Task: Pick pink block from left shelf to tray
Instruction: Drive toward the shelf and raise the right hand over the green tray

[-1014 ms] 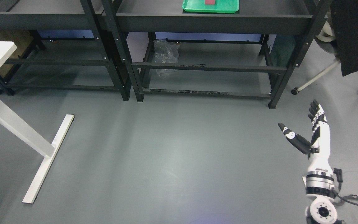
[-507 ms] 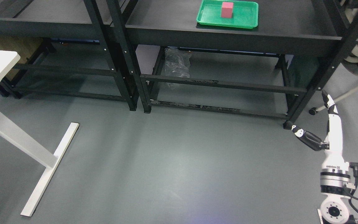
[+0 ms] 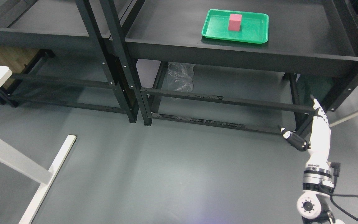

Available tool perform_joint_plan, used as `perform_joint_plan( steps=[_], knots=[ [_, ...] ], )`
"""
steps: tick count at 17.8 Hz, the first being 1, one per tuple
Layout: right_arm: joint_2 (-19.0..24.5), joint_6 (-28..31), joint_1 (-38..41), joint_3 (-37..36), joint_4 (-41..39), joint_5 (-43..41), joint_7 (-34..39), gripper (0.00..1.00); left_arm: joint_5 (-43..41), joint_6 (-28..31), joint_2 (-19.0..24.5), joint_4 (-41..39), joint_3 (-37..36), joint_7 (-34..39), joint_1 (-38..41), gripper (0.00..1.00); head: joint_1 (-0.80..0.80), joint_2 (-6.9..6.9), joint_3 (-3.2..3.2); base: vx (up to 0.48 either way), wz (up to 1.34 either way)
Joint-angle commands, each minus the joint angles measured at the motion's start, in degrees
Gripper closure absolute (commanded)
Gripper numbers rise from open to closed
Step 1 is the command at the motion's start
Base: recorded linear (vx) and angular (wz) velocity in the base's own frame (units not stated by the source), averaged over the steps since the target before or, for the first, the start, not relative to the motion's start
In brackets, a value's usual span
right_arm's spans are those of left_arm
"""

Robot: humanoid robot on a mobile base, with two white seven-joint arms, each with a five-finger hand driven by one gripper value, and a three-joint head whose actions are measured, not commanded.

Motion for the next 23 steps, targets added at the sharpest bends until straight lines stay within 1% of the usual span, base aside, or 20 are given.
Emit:
perform_joint_plan(
  steps=[1, 12, 14, 17, 23],
  knots=[
    [2.3, 0.9, -0.5, 6.5, 0.0, 46.2, -0.5, 0.02, 0.0, 0.0, 1.0, -1.0, 0.0, 0.0, -1.7, 0.00, 0.00, 0.00, 0.00, 0.254, -0.01],
    [2.3, 0.2, -3.0, 7.4, 0.0, 46.3, -1.6, 0.01, 0.0, 0.0, 1.0, -1.0, 0.0, 0.0, -1.7, 0.00, 0.00, 0.00, 0.00, 0.267, 0.03],
    [2.3, -0.4, -3.4, 7.6, 0.0, 46.2, -3.8, 0.01, 0.0, 0.0, 1.0, -1.0, 0.0, 0.0, -1.8, 0.00, 0.00, 0.00, 0.00, 0.253, 0.06],
    [2.3, -0.5, -3.7, 8.7, 0.0, 46.1, -9.9, 0.01, 0.0, 0.0, 1.0, -1.0, 0.0, 0.0, -1.7, 0.00, 0.00, 0.00, 0.00, 0.281, 0.05],
    [2.3, -0.6, -4.3, 10.0, 0.1, 45.8, -9.3, 0.01, 0.0, 0.0, 1.0, -1.0, 0.0, 0.0, -1.8, 0.00, 0.00, 0.00, 0.00, 0.285, 0.01]
  ],
)
